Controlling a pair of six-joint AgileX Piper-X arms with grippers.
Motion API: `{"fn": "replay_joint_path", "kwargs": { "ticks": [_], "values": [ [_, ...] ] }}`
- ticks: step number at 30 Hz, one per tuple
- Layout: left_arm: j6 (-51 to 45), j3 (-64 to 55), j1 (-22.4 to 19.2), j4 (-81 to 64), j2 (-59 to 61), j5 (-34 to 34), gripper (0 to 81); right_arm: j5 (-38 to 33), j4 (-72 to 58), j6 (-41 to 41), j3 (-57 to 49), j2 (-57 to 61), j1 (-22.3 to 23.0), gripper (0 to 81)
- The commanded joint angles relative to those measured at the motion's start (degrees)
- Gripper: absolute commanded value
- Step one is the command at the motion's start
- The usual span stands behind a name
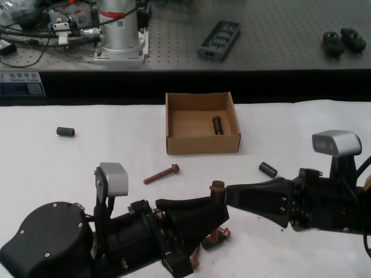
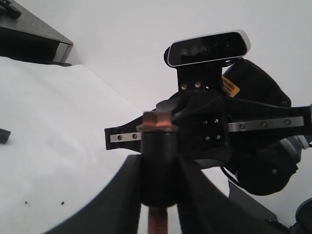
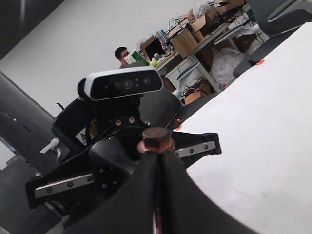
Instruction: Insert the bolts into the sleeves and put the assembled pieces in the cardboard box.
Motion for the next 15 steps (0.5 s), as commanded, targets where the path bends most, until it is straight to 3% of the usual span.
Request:
{"fn": "replay_joint_path", "kwargs": {
  "ticks": [1,8,15],
  "values": [
    [3.0,-3.1,0.2,1.6,-0.3,-0.8,9.4,0.1,-1.3,2.8,0.0,0.0,-2.2,4.3],
    [12.5,-12.6,3.9,15.0,-0.1,-1.0,9.4,-5.8,-3.8,6.5,0.2,-0.1,-3.1,4.3],
    [24.4,-25.4,12.8,34.9,-0.1,-0.9,9.4,-6.2,-8.6,8.9,4.2,-0.3,-3.1,4.3]
  ]
}}
